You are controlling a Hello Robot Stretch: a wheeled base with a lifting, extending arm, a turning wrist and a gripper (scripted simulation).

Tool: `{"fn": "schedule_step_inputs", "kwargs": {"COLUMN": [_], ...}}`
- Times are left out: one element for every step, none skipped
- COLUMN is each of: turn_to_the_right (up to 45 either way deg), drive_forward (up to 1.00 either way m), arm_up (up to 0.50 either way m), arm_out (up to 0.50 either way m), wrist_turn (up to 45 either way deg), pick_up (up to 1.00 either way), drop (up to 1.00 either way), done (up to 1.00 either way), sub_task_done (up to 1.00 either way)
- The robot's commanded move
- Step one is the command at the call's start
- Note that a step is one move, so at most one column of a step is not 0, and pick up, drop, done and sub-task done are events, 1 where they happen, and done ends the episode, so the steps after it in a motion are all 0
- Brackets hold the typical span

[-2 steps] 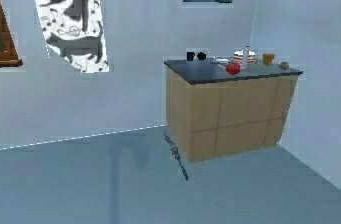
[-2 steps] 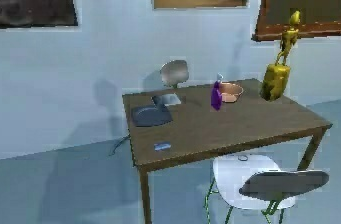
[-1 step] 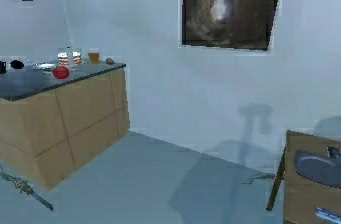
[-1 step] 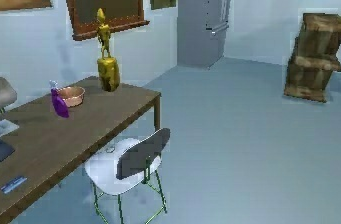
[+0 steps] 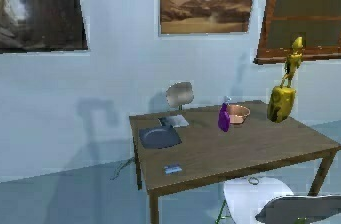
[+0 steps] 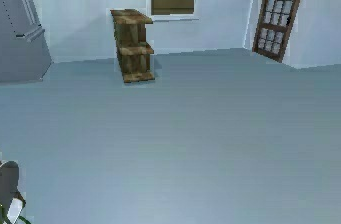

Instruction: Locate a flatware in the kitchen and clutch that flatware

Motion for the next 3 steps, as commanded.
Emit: {"fn": "schedule_step_inputs", "kwargs": {"turn_to_the_right": [6.0, 0.0, -45.0], "drive_forward": [0.00, 0.45, 0.00], "arm_up": [0.00, 0.00, 0.00], "arm_out": [0.00, 0.00, 0.00], "wrist_turn": [0.0, 0.0, 0.0], "pick_up": [0.00, 0.00, 0.00], "drop": [0.00, 0.00, 0.00], "done": [0.00, 0.00, 0.00], "sub_task_done": [0.00, 0.00, 0.00]}}
